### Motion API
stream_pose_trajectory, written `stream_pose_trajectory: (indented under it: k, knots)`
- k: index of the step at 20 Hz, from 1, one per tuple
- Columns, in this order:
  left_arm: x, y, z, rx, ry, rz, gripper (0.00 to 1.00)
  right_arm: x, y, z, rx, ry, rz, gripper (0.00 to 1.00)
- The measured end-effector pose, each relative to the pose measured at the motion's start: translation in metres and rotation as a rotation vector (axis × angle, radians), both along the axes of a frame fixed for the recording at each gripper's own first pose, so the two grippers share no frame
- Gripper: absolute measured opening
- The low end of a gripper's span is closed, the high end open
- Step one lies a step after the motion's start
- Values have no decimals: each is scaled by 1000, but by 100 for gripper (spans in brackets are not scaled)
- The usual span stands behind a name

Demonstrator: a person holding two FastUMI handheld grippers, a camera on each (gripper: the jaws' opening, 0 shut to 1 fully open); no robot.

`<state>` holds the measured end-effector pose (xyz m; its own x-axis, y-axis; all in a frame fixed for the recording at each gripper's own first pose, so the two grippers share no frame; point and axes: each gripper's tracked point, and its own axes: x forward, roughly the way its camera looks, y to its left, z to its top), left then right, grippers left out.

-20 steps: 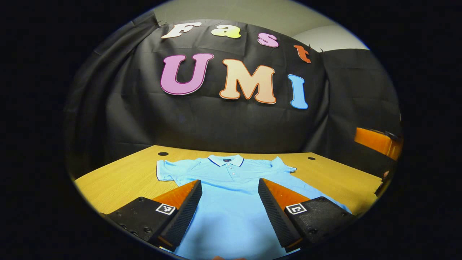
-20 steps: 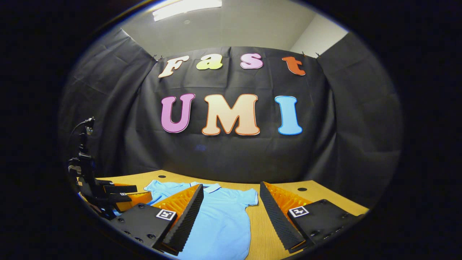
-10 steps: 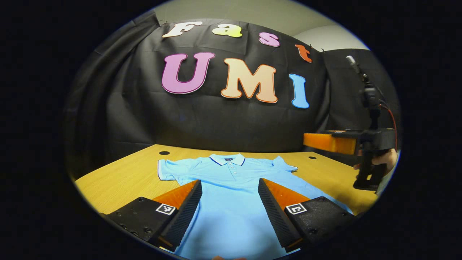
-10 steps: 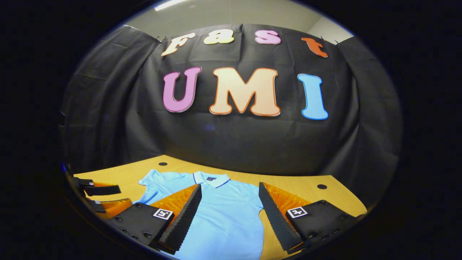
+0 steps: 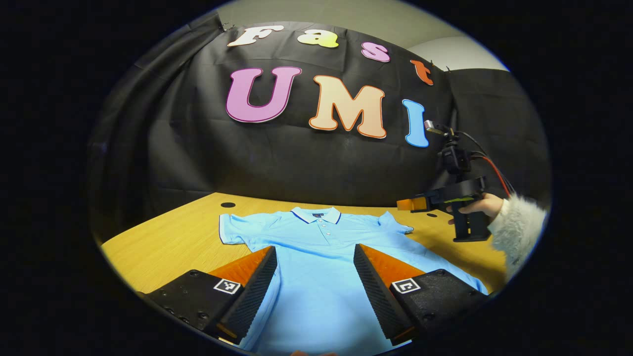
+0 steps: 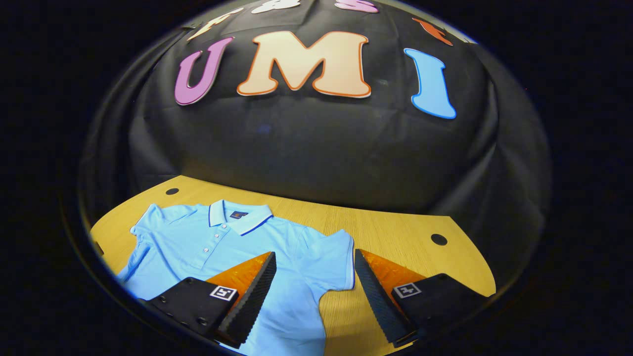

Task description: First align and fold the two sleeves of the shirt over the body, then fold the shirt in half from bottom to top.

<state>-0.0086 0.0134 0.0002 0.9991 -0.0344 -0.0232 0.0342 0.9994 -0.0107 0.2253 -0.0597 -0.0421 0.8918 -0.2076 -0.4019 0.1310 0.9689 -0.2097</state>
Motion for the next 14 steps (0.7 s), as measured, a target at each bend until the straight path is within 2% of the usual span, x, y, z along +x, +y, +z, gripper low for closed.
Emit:
stream_pose_trajectory:
  k: [3,6,10,14]
  knots:
    - [1,0,-5,-11,18,-4,95,18,-26,-25,69,64,-82,99]
    - [2,-2,-6,-16,20,-11,95,17,-46,-57,129,145,-152,99]
    - [3,-4,-9,-23,25,-20,95,15,-57,-74,91,184,-157,98]
    - [4,-3,-12,-28,40,-16,95,15,-51,-85,156,213,-165,97]
